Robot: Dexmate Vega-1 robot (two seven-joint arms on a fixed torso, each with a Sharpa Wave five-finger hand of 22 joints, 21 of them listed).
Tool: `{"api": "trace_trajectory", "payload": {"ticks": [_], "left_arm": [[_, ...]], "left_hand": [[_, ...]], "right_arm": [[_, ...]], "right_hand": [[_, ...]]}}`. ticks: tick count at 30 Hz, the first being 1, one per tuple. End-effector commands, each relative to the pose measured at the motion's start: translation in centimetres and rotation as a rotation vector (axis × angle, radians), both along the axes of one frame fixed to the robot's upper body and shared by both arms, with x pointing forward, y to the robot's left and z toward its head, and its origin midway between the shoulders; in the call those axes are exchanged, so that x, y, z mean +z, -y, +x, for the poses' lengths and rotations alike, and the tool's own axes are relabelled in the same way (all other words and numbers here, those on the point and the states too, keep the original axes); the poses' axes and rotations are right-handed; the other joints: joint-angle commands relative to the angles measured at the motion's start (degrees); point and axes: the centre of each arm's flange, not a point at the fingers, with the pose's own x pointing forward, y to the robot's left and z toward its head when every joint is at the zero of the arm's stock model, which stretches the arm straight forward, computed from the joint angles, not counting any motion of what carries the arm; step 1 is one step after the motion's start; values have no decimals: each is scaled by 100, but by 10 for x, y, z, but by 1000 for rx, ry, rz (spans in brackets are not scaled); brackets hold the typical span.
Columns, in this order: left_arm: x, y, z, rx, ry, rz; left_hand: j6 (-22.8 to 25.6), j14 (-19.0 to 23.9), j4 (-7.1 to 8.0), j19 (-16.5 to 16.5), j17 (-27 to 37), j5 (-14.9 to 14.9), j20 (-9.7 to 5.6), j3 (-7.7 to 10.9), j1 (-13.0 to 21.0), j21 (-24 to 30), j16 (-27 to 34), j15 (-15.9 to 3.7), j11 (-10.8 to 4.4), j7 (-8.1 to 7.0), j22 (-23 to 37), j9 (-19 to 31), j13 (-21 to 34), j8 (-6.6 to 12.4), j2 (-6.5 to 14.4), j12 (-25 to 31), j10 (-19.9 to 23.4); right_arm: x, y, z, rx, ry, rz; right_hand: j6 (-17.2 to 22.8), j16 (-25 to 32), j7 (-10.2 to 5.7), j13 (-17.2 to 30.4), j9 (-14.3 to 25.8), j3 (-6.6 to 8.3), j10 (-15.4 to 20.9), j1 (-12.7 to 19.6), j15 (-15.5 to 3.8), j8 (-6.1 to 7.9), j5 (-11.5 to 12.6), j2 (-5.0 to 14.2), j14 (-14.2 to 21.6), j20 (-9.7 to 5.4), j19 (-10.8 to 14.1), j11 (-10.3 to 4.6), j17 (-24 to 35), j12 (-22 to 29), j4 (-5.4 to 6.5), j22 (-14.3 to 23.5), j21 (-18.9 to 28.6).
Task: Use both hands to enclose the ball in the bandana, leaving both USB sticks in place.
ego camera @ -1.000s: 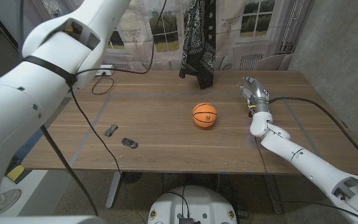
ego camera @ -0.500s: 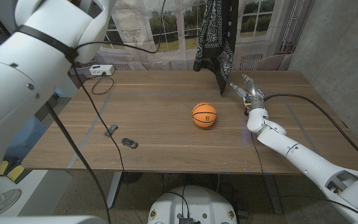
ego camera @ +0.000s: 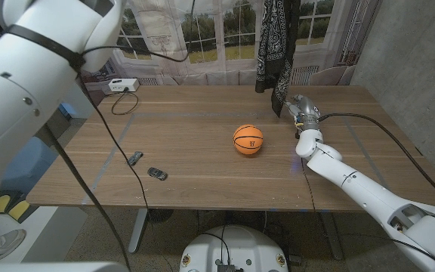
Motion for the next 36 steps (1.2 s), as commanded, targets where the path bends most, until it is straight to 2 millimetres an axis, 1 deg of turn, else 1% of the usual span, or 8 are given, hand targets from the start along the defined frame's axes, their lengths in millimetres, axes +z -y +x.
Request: {"api": "trace_trajectory", "payload": {"ticks": [1,4,9,14,20,27,32,36], "left_arm": [[-8,-22,-10,-16,25,-78],[-11,-24,-15,24,70,-129],[-16,-26,-28,190,169,-240],[-20,-28,-29,181,220,-333],[-22,-19,-32,213,273,-381],[-23,-11,-32,252,333,-439],[-22,-6,-25,197,307,-434],[-21,-3,-21,153,283,-413]], "left_hand": [[-7,41,10,3,23,37,-39,46,22,-9,-51,-228,-59,-19,20,9,3123,14,47,993,42],[-10,46,14,3,35,39,-48,47,16,-10,-66,-228,-65,-25,20,13,3098,19,46,986,54],[18,56,15,9,51,46,-66,50,9,-14,-95,-232,-78,-28,16,-9,3077,24,36,979,59],[36,71,15,31,69,55,-86,53,1,-14,-126,-234,-85,-39,12,-16,3032,36,25,968,87],[35,94,6,52,82,62,-108,59,1,-13,-151,-239,-107,-59,10,-39,2990,30,18,947,90],[28,120,5,75,96,70,-124,61,-10,-15,-187,-240,-121,-63,8,-50,2971,30,8,939,88],[37,141,-4,99,104,72,-136,66,-8,-9,-202,-243,-114,-62,9,-50,2955,39,6,934,95],[45,161,-14,104,113,72,-132,71,-2,-4,-219,-244,-99,-50,12,-65,2942,39,10,935,112]], "right_arm": [[1,7,2,60,-106,28],[4,8,5,153,-144,23],[1,11,5,265,-104,24],[0,12,6,349,-119,-8],[7,0,5,417,-180,-115],[17,-15,-2,461,-254,-203],[22,-33,-5,356,-229,-215],[23,-38,2,288,-151,-156]], "right_hand": [[-1029,-407,114,-13,-4,-436,-965,-713,92,-412,-127,-308,-977,224,-657,105,-51,-539,266,14,-266],[-1374,-681,132,-61,1,-773,-1240,-1286,321,-381,-106,-487,-1472,433,-1188,214,-188,-779,525,0,-520],[-1282,-761,180,-79,3,-898,-1219,-1538,415,-311,-65,-491,-1616,488,-1295,246,-239,-816,654,-7,-595],[-1094,-800,192,-80,1,-1042,-1127,-1746,425,-247,-20,-571,-1664,508,-1373,295,-287,-810,735,-10,-659],[-1312,-945,255,-79,-3,-1324,-1480,-1882,454,-333,136,-880,-1948,551,-1568,228,-378,-989,720,-13,-802],[-1733,-1124,401,-89,-6,-1504,-1959,-1713,520,-409,429,-1002,-2436,557,-1808,291,-480,-1157,615,-26,-998],[-2252,-1122,516,-107,-11,-1499,-2183,-1411,536,-458,619,-907,-2547,549,-1784,367,-536,-1175,501,-26,-1056],[-2223,-922,488,-119,-15,-1393,-2009,-988,334,-329,808,-590,-2162,404,-1288,289,-564,-1061,384,-13,-925]]}}
